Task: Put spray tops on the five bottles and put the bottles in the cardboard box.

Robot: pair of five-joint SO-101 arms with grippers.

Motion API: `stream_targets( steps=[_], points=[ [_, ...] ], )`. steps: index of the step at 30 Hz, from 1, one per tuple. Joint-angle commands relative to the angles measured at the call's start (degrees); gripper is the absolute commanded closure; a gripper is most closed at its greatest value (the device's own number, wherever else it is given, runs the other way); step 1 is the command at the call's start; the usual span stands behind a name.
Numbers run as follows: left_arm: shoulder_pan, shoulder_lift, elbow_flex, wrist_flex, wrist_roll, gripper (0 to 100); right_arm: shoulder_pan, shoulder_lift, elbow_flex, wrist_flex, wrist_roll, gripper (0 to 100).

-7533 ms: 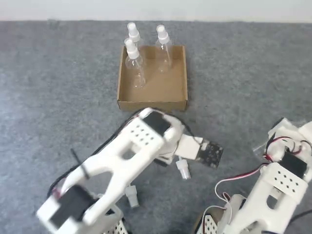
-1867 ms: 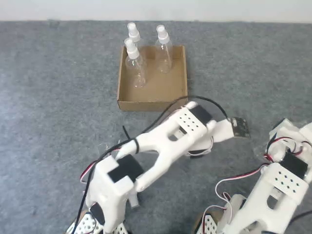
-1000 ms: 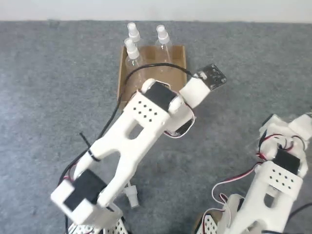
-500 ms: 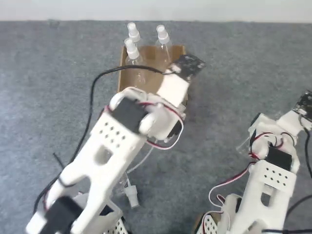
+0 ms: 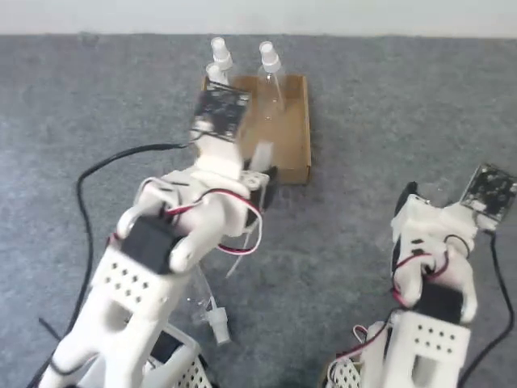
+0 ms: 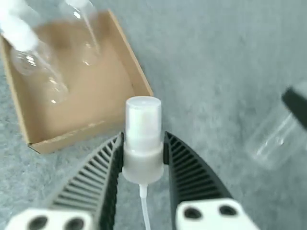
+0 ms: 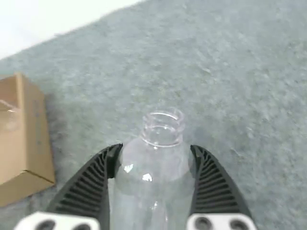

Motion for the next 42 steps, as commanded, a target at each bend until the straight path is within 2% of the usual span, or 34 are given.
stream_targets(
  steps=[1,7,22,31,38,42],
  points=[
    [-1.93,-5.63,0.75,-3.43,3.96,99,-3.74,-5.14,0.44,0.13,1.05,98.6],
    [-5.27,-11.87,4.18,-6.68,8.00,99,-11.12,-10.15,3.78,0.13,7.30,98.6],
    [-14.86,-17.14,5.49,-10.64,13.80,99,-24.48,-21.93,11.96,-0.40,15.30,98.6],
    [-15.03,-17.14,5.49,-11.96,17.23,99,-31.08,-28.26,16.35,-0.40,15.30,98.6],
    [-15.03,-17.23,7.96,-17.67,17.41,99,-36.26,-28.09,16.79,-0.31,15.30,98.6],
    [-14.59,-17.23,7.96,-18.37,18.64,99,-40.04,-28.09,18.20,-0.48,16.70,98.6]
  ],
)
